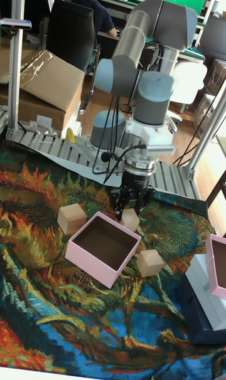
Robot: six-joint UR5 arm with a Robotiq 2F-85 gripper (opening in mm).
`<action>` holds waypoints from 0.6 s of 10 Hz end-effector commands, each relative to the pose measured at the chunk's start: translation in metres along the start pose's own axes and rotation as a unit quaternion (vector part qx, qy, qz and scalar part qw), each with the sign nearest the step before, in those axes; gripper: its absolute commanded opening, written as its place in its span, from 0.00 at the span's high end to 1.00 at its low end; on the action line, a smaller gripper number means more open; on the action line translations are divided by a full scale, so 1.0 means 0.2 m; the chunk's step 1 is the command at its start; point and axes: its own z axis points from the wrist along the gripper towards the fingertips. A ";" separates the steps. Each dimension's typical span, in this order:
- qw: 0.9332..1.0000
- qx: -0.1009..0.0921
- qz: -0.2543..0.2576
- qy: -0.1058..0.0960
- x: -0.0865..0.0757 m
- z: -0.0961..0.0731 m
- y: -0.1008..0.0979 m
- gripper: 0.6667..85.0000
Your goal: Take everything out of the gift box
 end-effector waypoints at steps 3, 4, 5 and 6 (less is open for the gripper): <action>1.000 -0.014 0.002 -0.016 -0.03 0.07 -0.03 0.62; 1.000 -0.015 0.005 -0.013 -0.02 0.05 -0.01 0.61; 1.000 -0.013 0.006 -0.011 -0.03 0.06 0.00 0.61; 1.000 -0.007 0.006 -0.014 -0.04 0.08 -0.01 0.61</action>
